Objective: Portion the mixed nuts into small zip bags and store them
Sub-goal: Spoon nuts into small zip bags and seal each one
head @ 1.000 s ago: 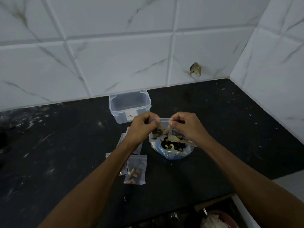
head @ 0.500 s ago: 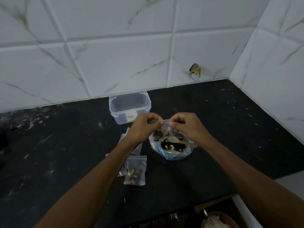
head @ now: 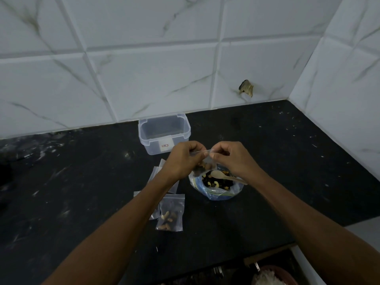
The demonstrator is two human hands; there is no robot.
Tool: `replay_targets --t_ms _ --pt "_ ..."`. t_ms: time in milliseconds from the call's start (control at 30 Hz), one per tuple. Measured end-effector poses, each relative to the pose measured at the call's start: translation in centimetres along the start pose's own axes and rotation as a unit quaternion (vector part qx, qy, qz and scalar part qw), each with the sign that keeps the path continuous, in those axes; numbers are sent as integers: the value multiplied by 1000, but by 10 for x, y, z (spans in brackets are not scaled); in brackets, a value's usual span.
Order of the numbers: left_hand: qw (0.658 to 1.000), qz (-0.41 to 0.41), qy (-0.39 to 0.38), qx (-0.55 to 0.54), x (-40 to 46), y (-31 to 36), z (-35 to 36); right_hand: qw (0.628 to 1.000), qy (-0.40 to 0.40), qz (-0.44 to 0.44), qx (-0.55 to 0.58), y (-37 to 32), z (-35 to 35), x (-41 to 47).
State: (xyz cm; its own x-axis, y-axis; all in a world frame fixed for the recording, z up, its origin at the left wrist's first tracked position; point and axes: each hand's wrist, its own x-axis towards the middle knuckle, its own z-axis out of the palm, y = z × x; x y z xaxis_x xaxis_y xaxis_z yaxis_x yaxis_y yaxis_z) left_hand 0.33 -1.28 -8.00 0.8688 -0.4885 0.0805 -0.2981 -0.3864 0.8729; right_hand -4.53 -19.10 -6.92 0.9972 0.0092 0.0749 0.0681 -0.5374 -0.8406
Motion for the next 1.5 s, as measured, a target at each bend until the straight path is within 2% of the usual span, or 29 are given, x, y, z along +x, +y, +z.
replay_targets --t_ms 200,367,533,767,933,1033,1267,1500 --pt "997 -25 3 -68 -6 -5 -11 1000 12 12 21 -1 -3 -1" --pt "998 -39 13 -48 -10 -9 -14 999 -21 31 18 -5 -1 0" --pt "998 -25 17 -46 -11 -2 -14 999 -29 8 22 -11 3 -1" --pt "990 -40 23 -131 -16 -6 -19 998 -5 -2 60 -15 1 -3" --pt "995 -46 39 -83 -18 -11 -22 998 -51 18 24 -13 8 2" --pt "997 -40 48 -48 -22 -11 -24 999 -51 -5 4 -12 18 5" --pt "993 -46 39 -105 -38 -23 -44 998 -59 -37 -5 -18 40 18" --pt "997 -35 74 -1 -49 -46 -64 992 -104 -63 -24 -31 70 31"
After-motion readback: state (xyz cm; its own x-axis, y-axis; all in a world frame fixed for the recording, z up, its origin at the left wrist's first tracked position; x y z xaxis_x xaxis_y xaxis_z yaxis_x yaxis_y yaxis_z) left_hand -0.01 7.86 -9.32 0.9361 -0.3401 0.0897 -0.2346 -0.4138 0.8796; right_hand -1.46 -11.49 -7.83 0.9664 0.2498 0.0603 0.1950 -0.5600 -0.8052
